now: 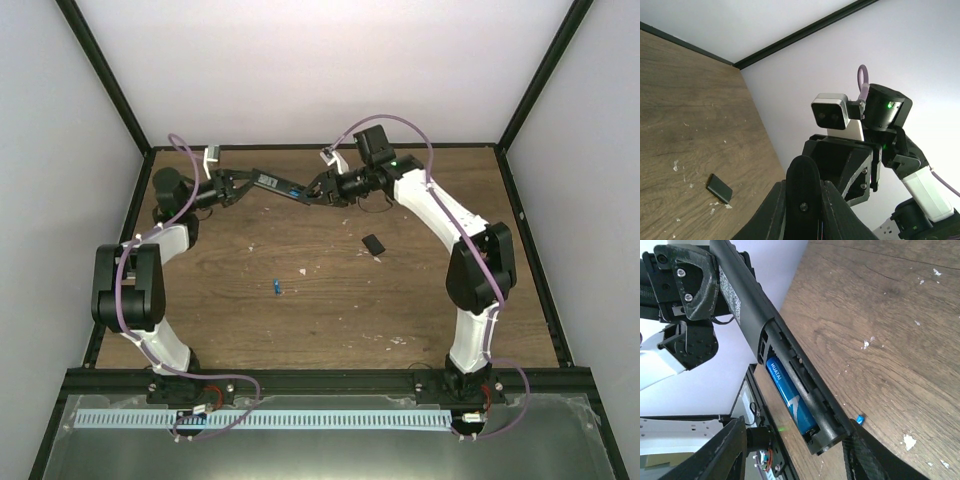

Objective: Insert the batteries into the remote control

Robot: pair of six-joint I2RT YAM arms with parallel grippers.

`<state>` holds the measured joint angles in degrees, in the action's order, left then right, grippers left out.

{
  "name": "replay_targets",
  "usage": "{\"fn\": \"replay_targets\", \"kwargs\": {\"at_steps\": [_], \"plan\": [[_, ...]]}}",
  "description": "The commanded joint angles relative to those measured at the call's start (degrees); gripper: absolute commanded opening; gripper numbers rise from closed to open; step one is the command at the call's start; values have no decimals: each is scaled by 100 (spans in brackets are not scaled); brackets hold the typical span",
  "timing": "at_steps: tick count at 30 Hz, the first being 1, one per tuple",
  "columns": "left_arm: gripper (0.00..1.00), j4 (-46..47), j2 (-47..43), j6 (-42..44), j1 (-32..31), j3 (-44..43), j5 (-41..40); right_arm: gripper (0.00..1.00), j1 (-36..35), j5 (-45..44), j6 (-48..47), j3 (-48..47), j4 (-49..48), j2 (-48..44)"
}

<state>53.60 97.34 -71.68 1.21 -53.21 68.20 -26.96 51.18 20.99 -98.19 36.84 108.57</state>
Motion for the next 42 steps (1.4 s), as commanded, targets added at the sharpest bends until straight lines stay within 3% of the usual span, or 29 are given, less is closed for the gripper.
{"fn": "replay_targets", "kwargs": {"at_steps": [1, 29, 38, 42], "plan": [[0, 246, -101, 56, 11, -46, 96, 44, 68, 372, 287, -13, -309, -146], [0, 335, -37, 52, 10, 13, 154, 16, 51, 191, 490, -173, -338, 98], [0, 356, -22, 71, 15, 7, 176, 12, 53, 164, 553, -263, -339, 181], [0, 379, 1, 40, 19, 4, 136, 17, 51, 121, 416, -274, -264, 117]]}}
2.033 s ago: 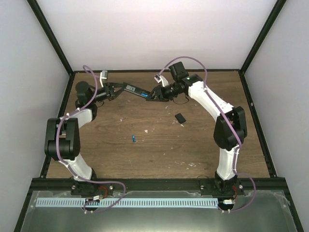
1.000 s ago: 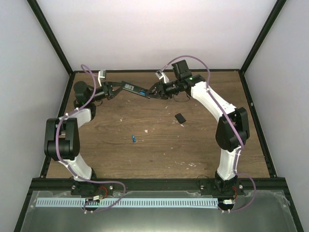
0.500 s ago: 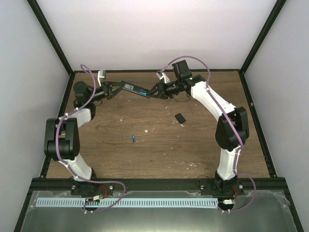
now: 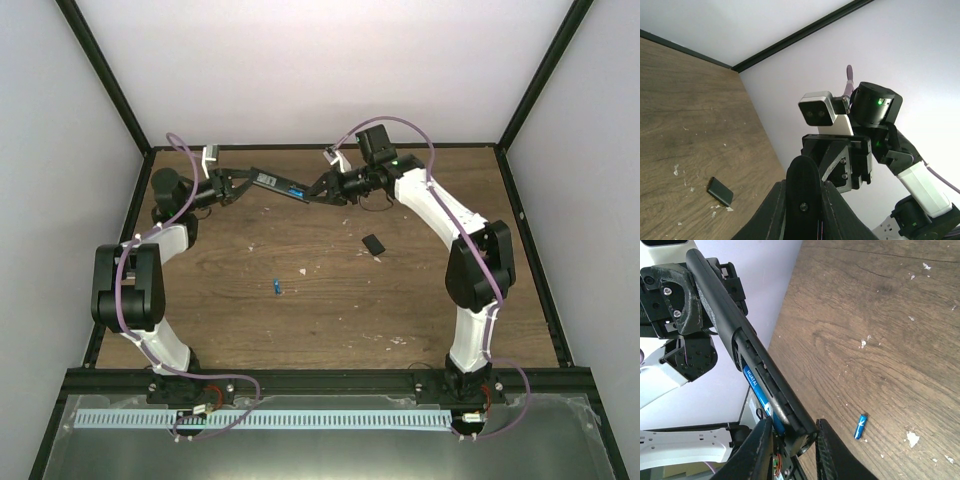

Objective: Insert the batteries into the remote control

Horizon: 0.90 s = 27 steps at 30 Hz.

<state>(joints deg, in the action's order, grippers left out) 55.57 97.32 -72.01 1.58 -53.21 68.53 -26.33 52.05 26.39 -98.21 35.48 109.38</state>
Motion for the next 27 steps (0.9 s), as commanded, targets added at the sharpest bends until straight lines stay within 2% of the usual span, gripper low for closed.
{"fn": "replay_targets", "kwargs": {"at_steps": [1, 9, 13, 16, 19, 23, 27], "plan": [[0, 176, 12, 82, -11, 4, 81, 18, -13, -23, -215, -253, -89, -14], [0, -286, 88, 352, 265, -163, -133, 23, -106, -1652, -1778, 126, 785, -641], [0, -1618, -223, 1339, 365, -242, -312, 26, -558, -2673, -2409, 307, 1127, -825], [0, -2409, -365, 1801, 418, -290, -466, 28, -931, -3144, -2505, 620, 1077, -891], [0, -2461, -414, 1762, 480, -187, -654, 28, -1324, -3364, -2494, 837, 968, -836], [0, -2416, -469, 1669, 495, -10, -852, 30, -1907, -3864, -2513, 762, 1039, -529], [0, -2637, -543, 1808, 500, 63, -1010, 30, -2328, -3998, -2326, 707, 961, -171]]}}
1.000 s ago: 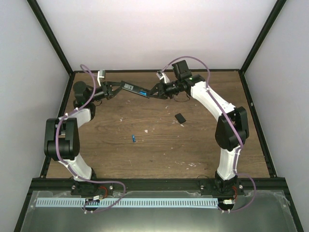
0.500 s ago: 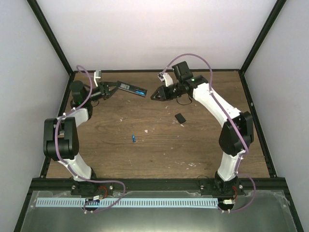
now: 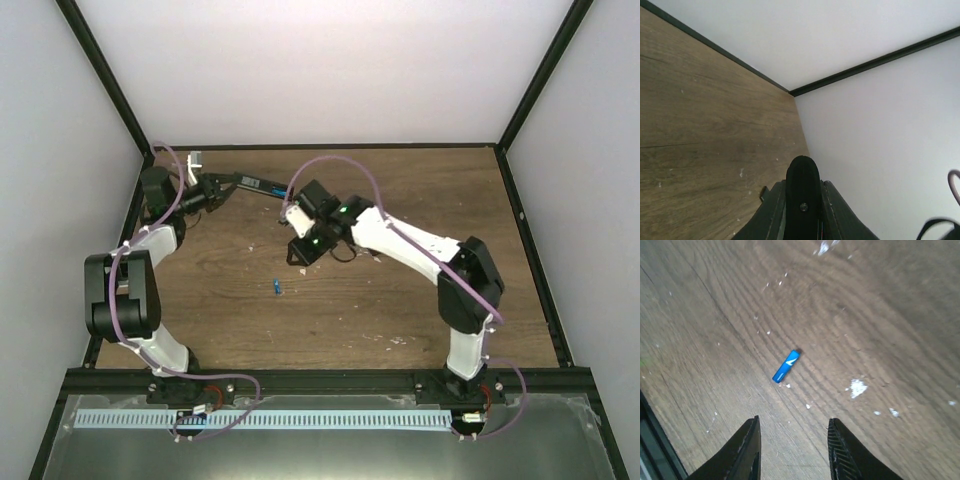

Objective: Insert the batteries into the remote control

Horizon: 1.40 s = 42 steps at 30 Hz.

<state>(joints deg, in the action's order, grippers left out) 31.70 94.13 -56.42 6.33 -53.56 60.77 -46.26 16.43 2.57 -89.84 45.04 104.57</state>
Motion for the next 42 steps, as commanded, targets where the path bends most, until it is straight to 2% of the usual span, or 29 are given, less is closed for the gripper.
{"fn": "replay_targets", "kwargs": {"at_steps": [1, 12, 18, 42], "plan": [[0, -342, -248, 321, 26, 100, -269, 30, -421, -468, 126, -144, -39, 393], [0, -866, -419, 659, 27, 149, -355, 30, -724, -420, 442, -222, -554, 1076], [0, -1895, -611, 1370, 26, -65, -531, 30, -902, -629, 622, -367, -534, 1425], [0, -2045, -878, 1528, 28, 43, -501, 29, -1367, -1619, 710, -588, -509, 2150]]}}
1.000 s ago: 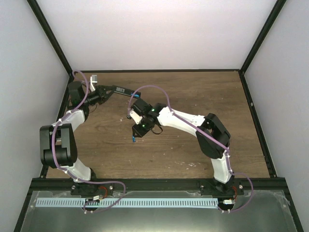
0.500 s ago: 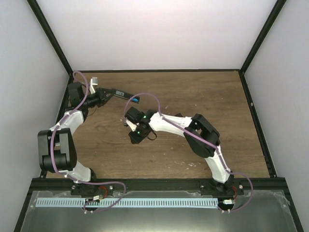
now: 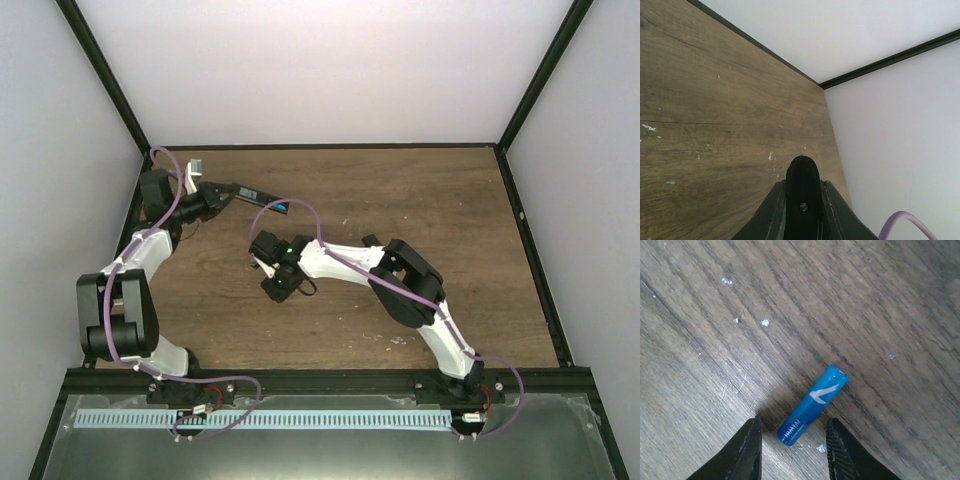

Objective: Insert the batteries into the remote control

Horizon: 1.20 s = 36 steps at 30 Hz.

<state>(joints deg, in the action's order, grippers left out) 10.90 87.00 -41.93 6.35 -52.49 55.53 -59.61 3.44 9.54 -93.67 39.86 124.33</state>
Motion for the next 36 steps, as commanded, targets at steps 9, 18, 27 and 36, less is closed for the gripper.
{"fn": "replay_targets", "kwargs": {"at_steps": [9, 18, 27, 36], "plan": [[0, 66, -157, 54, 24, -60, 53, 19, -30, -483, 7, -242, 186, 269], [0, 249, -127, -90, 24, -75, 207, 1, 52, -642, 11, 458, -31, -246], [0, 514, -43, -151, 17, 12, 742, 1, 913, -378, -200, 891, 37, -1517], [0, -456, 93, 809, -366, -171, 1361, 1, 1844, -51, -668, -332, 1630, -1910]]}}
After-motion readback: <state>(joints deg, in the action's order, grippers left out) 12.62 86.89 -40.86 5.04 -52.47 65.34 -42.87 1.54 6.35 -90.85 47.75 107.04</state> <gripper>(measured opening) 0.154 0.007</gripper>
